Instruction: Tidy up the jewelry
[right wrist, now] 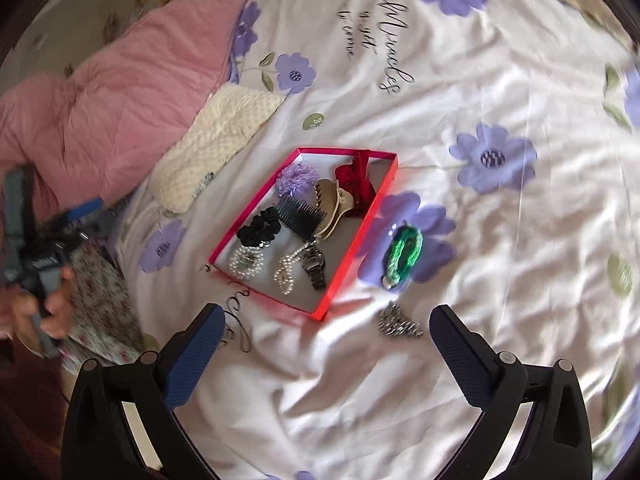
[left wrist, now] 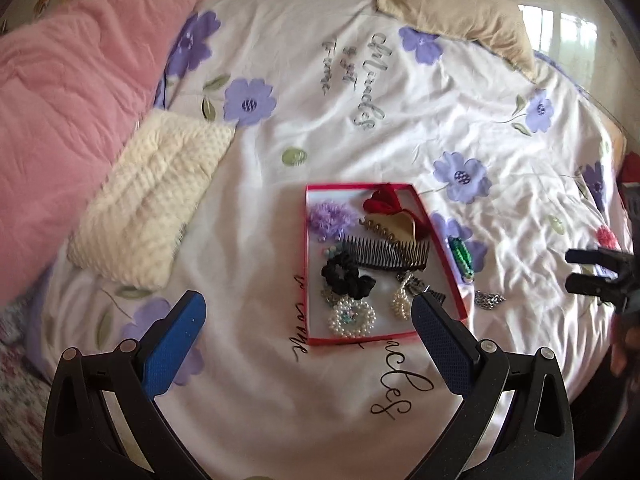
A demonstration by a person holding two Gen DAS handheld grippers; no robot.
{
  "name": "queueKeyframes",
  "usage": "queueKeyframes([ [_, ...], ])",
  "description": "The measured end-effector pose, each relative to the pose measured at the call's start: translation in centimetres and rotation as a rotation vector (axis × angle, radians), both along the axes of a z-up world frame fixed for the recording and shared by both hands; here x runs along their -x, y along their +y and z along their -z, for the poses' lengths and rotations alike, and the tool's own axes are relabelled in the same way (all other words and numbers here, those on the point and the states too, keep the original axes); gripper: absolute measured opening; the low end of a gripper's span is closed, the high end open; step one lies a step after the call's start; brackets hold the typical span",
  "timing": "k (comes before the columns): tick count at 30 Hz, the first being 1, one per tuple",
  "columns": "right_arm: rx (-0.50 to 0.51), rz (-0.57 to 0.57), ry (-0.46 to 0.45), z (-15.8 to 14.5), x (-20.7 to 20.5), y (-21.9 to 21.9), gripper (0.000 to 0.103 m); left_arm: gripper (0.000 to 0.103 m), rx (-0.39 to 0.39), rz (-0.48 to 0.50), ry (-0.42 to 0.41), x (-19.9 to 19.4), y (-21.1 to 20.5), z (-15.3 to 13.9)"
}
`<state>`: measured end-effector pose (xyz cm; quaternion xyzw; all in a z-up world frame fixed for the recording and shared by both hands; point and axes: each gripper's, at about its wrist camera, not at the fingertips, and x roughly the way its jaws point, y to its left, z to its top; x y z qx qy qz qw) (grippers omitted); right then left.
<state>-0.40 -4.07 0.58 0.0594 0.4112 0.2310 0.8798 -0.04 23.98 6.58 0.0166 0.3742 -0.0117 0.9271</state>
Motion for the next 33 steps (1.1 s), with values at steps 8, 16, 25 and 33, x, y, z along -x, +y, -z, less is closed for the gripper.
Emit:
queueKeyframes([
  [8, -0.059, 0.061, 0.031, 6.1, -4.3, 3.5, 0.098, 0.103, 0.102, -0.108, 0.07, -2.8, 0.1, 5.7],
  [16, -0.022, 0.101, 0.065, 9.4, -8.8, 5.5, 0.083, 0.103, 0.07, -0.167, 0.107, -3.7, -0.1, 8.3],
  [25, 0.037, 0.068, 0.037, 9.4, -6.8, 6.2, 0.085, 0.103, -0.078, -0.199, 0.083, -3.5, -2.4, 9.4],
  [33, 0.086, 0.067, -0.007, 8.3, -4.8, 6.5, 0.087, 0.103, -0.101, -0.225, 0.079, -2.9, -2.8, 9.8],
])
